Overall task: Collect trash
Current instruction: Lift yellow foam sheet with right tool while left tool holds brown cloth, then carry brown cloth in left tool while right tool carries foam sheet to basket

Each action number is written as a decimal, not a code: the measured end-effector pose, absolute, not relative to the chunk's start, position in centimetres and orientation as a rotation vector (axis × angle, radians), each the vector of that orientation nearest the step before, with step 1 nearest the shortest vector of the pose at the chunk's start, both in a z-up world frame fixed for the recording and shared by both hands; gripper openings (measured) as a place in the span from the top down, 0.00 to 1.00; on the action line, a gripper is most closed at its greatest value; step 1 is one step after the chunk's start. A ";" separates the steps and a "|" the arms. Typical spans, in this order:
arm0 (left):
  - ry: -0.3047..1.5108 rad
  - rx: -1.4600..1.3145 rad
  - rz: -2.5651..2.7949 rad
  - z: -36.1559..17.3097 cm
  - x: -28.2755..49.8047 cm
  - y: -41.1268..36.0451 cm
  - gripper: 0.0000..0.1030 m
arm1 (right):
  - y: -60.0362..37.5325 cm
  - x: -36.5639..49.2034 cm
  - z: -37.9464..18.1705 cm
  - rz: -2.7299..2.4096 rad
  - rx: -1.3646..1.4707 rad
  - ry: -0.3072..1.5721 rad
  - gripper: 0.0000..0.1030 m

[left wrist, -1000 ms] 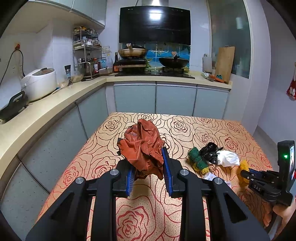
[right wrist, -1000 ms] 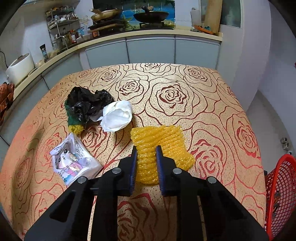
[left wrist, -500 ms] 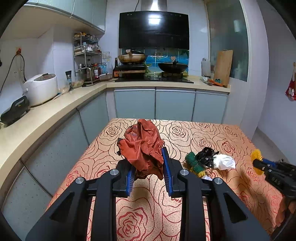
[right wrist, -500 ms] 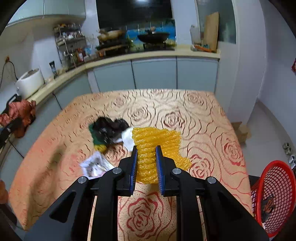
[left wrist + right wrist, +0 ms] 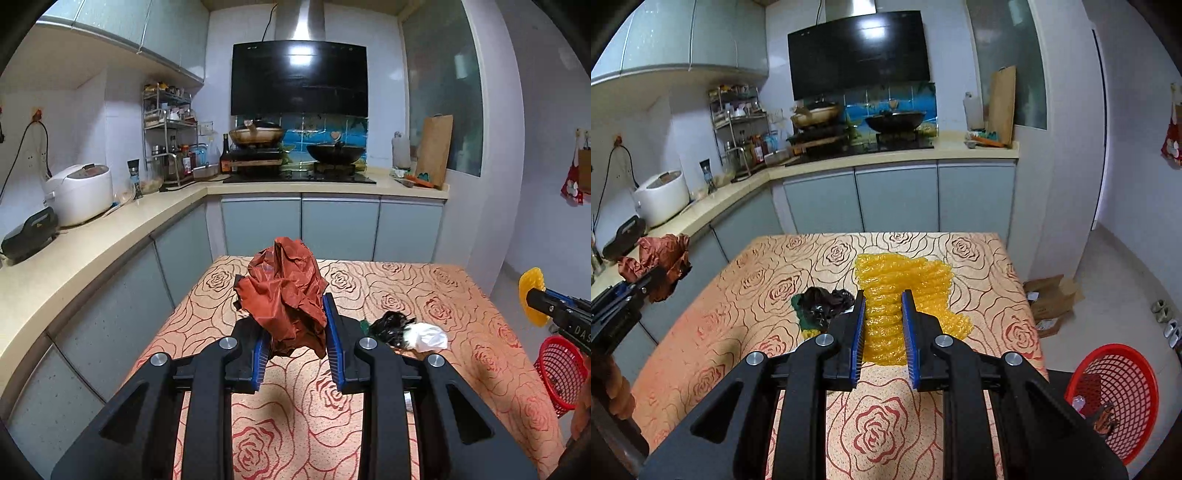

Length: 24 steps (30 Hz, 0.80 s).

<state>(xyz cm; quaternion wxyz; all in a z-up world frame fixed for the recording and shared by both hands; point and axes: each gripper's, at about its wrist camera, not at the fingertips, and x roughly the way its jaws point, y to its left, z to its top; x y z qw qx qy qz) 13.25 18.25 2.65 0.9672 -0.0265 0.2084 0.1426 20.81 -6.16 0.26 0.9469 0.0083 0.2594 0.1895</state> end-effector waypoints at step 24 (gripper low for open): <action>0.402 0.000 0.118 3.5 14.2 10.2 0.75 | -14.5 17.8 2.2 0.237 0.077 0.454 0.82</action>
